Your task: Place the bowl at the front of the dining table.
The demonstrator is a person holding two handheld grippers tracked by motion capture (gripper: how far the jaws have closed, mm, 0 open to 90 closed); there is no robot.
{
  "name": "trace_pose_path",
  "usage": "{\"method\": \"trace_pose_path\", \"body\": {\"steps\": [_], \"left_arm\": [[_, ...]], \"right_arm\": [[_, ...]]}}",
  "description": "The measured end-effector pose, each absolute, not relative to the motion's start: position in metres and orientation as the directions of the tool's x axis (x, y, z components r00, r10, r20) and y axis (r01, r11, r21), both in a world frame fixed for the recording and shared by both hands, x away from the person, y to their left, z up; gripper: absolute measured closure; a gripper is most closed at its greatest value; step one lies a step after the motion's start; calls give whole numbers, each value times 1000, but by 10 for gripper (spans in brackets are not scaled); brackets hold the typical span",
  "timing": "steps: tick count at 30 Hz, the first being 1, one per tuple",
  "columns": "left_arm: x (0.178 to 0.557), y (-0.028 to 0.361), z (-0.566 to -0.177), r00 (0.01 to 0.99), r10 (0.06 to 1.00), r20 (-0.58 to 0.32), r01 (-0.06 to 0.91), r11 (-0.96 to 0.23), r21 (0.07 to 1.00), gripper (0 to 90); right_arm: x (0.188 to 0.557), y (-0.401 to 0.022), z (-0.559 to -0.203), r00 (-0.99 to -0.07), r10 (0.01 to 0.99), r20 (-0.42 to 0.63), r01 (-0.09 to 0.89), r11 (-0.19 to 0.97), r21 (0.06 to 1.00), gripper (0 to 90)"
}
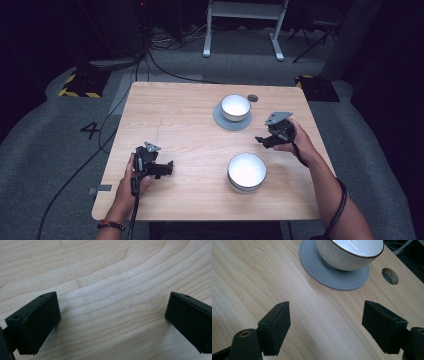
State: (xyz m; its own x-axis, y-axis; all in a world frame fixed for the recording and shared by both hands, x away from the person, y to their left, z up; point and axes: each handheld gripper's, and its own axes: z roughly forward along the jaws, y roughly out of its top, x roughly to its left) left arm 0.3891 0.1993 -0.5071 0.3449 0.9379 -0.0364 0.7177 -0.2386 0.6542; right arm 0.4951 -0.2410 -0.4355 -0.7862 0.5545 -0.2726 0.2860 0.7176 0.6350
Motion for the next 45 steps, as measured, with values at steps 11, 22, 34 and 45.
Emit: {"method": "trace_pose_path", "body": {"steps": [11,22,34,45], "left_arm": [[389,199,-507,345,938,-35,717,-239,654,0],[389,199,-507,345,938,-36,717,-239,654,0],[389,199,-507,345,938,-35,717,-239,655,0],[389,199,-507,345,938,-36,718,-239,653,0]], "right_arm": [[482,-252,-442,-788,560,-257,292,706,645,230],[468,-266,-442,-792,557,-251,290,704,648,228],[450,-272,-447,-800,546,-251,283,711,644,226],[434,-279,-458,-805,536,-254,285,724,628,223]]}}
